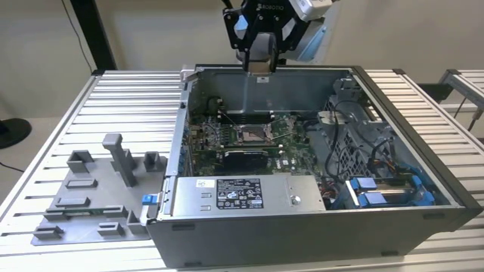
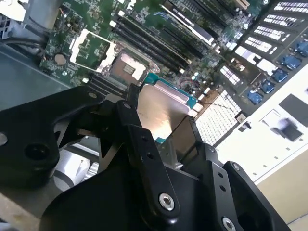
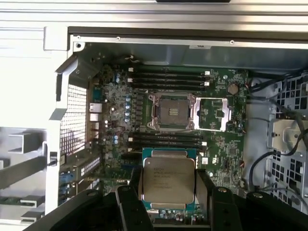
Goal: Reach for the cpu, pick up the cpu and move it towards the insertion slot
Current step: 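Pick up the cpu and move it towards the insertion slot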
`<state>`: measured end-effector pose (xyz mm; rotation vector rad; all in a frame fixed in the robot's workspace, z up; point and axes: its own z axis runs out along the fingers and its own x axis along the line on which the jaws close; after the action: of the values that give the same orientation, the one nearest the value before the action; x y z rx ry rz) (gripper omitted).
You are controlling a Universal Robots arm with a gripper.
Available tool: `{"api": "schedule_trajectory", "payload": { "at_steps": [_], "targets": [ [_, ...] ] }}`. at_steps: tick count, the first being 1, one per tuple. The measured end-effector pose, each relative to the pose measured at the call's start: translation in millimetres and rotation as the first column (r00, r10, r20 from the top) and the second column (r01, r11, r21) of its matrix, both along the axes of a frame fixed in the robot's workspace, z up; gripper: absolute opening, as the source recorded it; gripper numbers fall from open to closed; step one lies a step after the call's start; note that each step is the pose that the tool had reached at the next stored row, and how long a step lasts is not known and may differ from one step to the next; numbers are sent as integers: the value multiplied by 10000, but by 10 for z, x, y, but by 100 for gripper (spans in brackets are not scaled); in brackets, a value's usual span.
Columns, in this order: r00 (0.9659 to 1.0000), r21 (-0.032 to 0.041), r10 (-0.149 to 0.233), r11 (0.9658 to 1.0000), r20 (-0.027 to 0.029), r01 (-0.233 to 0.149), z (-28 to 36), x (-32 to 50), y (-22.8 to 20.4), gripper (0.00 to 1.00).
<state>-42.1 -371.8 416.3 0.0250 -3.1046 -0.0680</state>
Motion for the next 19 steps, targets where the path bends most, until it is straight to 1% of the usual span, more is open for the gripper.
{"api": "schedule_trajectory", "payload": {
  "at_steps": [4, 5, 17, 19],
  "targets": [
    [10000, 0, -2, 10000, 0, 2, -7, 1, 127, 0],
    [10000, -1, -3, 10000, 0, 3, -9, 1, 169, 0],
    [10000, -1, -7, 10000, 0, 7, -36, 1, 563, 0],
    [10000, 0, -9, 10000, 0, 9, -46, 0, 607, 0]
  ]
}}
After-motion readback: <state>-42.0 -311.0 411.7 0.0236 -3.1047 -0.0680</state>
